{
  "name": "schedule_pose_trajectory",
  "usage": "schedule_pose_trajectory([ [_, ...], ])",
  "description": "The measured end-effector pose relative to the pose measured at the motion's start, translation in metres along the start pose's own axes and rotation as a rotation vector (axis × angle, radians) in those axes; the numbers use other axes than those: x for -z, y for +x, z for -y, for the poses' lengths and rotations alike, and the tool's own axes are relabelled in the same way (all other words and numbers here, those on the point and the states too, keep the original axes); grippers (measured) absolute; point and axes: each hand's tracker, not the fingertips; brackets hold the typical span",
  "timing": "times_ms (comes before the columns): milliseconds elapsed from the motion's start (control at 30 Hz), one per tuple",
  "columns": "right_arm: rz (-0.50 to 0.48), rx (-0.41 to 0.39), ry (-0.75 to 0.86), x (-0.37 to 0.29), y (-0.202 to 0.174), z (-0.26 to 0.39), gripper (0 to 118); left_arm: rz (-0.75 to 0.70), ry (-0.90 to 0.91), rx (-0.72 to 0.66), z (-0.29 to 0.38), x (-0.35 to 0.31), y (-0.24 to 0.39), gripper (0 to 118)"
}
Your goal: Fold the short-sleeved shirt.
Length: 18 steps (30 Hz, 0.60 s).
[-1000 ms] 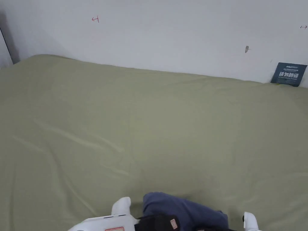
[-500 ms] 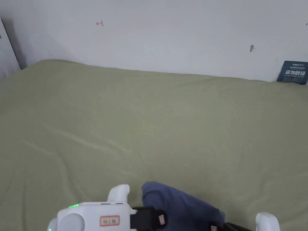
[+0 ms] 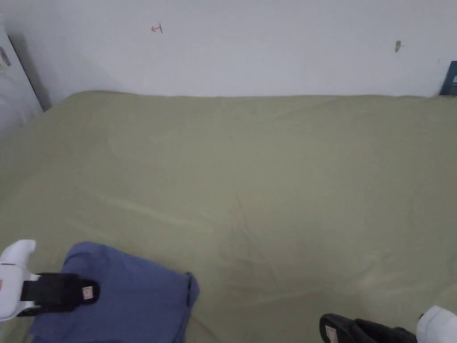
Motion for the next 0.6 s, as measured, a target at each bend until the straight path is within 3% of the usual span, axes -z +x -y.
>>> schedule_pose_trajectory([
  [100, 0.028, -0.046, -0.048, 0.005, -0.012, 0.003, 1, -0.145, -0.015, -0.038, -0.008, -0.016, -0.067, 17],
  [200, 0.020, -0.065, -0.091, 0.006, -0.020, 0.008, 1, -0.132, 0.029, -0.104, 0.000, -0.022, -0.108, 17],
  [267, 0.025, -0.072, -0.104, 0.006, -0.022, 0.011, 1, -0.074, 0.027, -0.143, 0.017, -0.019, -0.105, 20],
  [300, 0.024, -0.069, -0.108, 0.005, -0.023, 0.011, 1, -0.076, 0.040, -0.132, 0.022, -0.019, -0.103, 38],
  [333, 0.018, -0.063, -0.110, 0.004, -0.023, 0.010, 1, -0.088, 0.059, -0.125, 0.025, -0.022, -0.100, 65],
  [367, 0.015, -0.059, -0.107, 0.001, -0.023, 0.008, 1, -0.150, 0.081, -0.097, 0.029, -0.031, -0.098, 73],
  [500, 0.021, -0.064, -0.082, -0.022, -0.020, -0.003, 1, -0.411, 0.106, -0.098, 0.045, -0.095, -0.068, 72],
  [600, 0.091, -0.072, -0.052, -0.042, -0.017, -0.012, 1, -0.618, 0.273, 0.054, 0.066, -0.137, 0.000, 67],
])
